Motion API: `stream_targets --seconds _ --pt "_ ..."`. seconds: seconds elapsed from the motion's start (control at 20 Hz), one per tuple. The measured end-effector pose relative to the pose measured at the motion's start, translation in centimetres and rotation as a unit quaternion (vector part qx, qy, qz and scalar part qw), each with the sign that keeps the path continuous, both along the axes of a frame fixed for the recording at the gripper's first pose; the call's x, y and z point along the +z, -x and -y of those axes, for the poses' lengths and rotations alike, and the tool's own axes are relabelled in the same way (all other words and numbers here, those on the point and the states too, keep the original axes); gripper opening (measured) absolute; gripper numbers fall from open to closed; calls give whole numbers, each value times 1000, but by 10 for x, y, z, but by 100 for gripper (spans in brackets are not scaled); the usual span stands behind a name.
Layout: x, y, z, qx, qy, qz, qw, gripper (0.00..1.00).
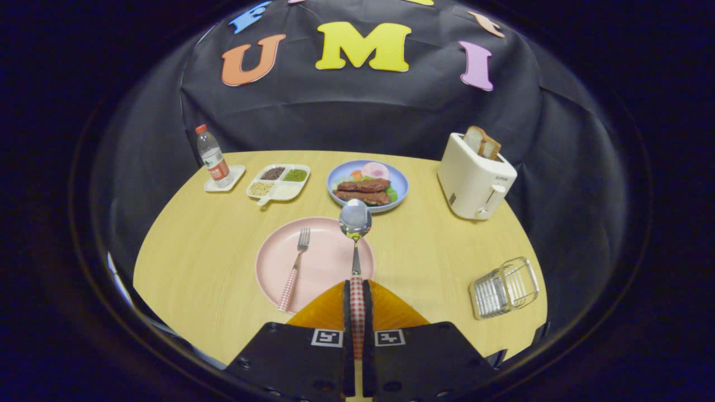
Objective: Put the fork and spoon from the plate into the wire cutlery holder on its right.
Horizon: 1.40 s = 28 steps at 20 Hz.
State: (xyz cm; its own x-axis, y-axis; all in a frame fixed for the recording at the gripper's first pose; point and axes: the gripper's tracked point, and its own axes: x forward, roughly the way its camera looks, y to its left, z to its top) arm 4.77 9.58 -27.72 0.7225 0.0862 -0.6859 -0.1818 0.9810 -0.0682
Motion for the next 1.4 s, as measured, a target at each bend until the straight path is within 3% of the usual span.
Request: stream_targets --seconds 0.15,0.55,0.85,1.4 --pt "25 6 22 3 -24 -1 1000 6" --pt "62 4 128 -27 4 3 1000 7" --pt "47 11 202 -57 15 -33 998 7" --pt "6 37 243 -82 1 -134 988 7"
